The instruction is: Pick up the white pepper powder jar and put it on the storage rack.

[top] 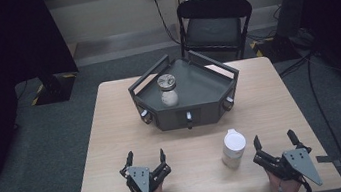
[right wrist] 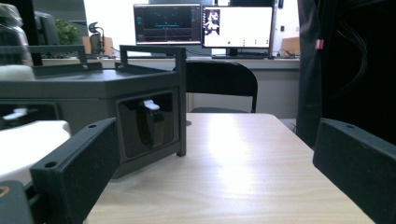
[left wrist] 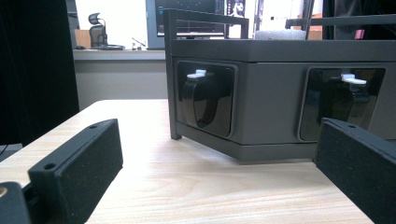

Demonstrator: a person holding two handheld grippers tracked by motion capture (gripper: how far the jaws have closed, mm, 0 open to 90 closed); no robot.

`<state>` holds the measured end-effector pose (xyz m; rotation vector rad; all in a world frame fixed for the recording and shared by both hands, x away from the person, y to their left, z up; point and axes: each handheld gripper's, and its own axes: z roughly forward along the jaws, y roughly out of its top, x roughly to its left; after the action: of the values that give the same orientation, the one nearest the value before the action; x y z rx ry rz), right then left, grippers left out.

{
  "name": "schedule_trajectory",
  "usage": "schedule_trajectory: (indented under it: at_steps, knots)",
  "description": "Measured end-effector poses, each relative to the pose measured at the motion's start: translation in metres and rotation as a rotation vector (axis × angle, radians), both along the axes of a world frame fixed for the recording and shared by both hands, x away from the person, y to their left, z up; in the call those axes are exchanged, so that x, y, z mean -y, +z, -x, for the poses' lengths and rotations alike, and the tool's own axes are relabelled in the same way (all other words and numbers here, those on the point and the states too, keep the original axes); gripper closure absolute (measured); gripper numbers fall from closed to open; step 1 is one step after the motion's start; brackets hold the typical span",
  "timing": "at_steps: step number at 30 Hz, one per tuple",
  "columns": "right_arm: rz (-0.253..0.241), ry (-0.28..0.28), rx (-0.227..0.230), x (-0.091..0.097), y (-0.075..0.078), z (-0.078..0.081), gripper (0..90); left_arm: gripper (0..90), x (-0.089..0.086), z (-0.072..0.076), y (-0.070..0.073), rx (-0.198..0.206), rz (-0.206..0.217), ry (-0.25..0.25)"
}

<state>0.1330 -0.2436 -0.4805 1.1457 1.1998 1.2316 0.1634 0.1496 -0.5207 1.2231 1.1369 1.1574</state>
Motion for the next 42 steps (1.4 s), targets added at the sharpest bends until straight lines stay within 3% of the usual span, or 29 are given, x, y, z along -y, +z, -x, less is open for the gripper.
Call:
schedule_trajectory:
  at_steps: [5, 12, 15, 25, 32, 42]
  knots:
    - [0.032, 0.013, -0.022, 0.001, 0.008, 0.005, 0.0, 0.4, 0.0, 0.0, 0.0, 0.001, 0.0, -0.001]
    - [0.042, 0.045, -0.025, 0.004, 0.019, 0.008, 0.0, 0.2, 0.0, 0.0, 0.0, 0.001, 0.0, 0.0]
    - [0.024, 0.065, -0.027, 0.005, 0.024, 0.008, 0.0, 0.2, 0.0, 0.0, 0.0, 0.001, 0.0, 0.001]
    - [0.045, 0.213, 0.006, -0.004, 0.035, 0.002, 0.1, 0.1, -0.001, 0.0, 0.0, 0.001, 0.0, -0.005]
    - [0.072, 0.27, -0.006, -0.013, 0.035, -0.004, 0.1, 0.0, -0.001, 0.0, 0.0, 0.001, 0.0, -0.005]
    - [0.08, 0.285, -0.017, -0.018, 0.029, -0.01, 0.2, 0.0, -0.001, 0.0, 0.0, 0.001, 0.0, -0.005]
